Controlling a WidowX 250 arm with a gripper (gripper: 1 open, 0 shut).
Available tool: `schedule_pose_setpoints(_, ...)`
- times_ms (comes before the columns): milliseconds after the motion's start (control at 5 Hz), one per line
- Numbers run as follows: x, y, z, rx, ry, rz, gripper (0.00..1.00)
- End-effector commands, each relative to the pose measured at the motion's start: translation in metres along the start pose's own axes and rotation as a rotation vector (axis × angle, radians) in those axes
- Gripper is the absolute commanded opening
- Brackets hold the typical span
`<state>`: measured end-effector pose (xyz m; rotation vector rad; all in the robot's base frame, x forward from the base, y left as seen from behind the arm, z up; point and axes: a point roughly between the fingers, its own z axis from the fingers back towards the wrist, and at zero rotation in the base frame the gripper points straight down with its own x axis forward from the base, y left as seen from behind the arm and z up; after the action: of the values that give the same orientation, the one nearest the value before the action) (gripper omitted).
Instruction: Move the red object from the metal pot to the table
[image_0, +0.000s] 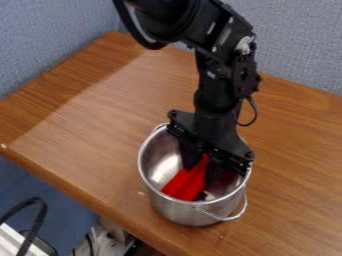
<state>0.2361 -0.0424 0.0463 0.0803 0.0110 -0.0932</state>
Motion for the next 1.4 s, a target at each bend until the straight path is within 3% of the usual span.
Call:
schedule_pose_setpoints(0, -0.001, 0.004, 0.002, 0.0, 0.003, 0.016, 0.0)
schedule_pose_setpoints(1200, -0.001, 0.007, 0.015, 0.01, 0.032, 0.021, 0.0)
